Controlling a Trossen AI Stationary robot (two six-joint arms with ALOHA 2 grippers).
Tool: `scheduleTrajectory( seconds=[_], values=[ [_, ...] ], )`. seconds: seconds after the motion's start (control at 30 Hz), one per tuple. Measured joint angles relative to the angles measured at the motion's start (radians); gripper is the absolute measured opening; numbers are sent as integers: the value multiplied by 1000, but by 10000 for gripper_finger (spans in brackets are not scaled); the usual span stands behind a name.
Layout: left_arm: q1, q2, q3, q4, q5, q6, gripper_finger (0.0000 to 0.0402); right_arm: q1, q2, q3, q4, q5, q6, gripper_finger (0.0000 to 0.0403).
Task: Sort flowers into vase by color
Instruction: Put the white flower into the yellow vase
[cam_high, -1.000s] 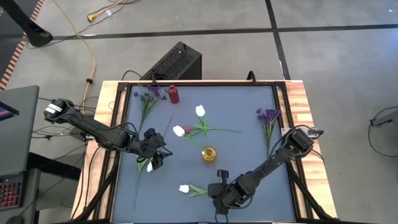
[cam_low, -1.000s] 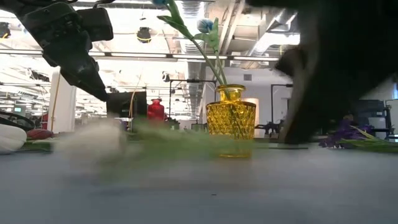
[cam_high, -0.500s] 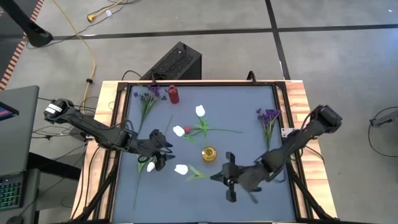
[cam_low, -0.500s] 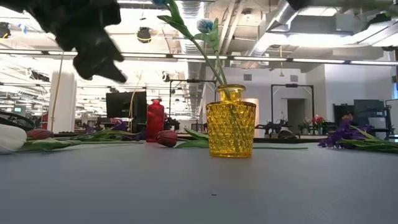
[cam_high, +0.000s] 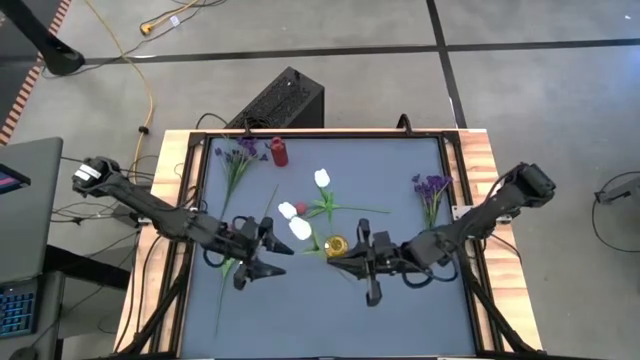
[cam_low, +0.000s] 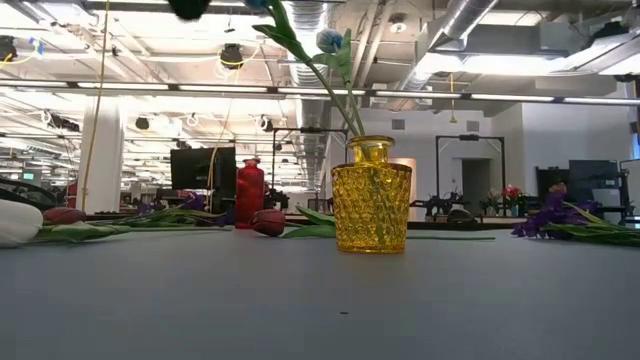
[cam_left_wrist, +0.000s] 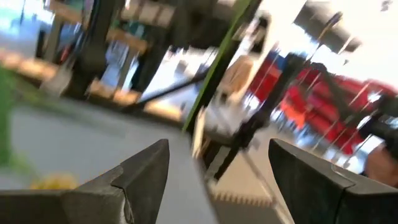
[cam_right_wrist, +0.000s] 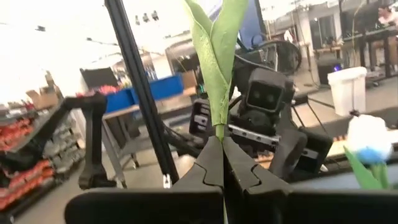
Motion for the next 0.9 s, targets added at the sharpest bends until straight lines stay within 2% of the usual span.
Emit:
scheduleTrajectory(
  seconds=[0.1,0.23,0.33,0.47,0.67,0.9],
  values=[
    [-15,0,2,76,-42,47,263,-29,39,0,96,-14,-1,16],
    [-28,11,36,47,-122,73,263,-66,103,2,221,-97,-1,16],
    [-28,49,75,32,-125,102,263,-82,145,25,279,-110,-2,16],
    [-28,116,139,33,-128,164,263,-102,166,55,288,-152,-17,16],
    [-10,188,211,35,-107,181,263,-108,166,63,288,-156,-128,16],
    [13,197,221,39,-109,176,263,-116,165,63,279,-156,-132,15]
  ],
)
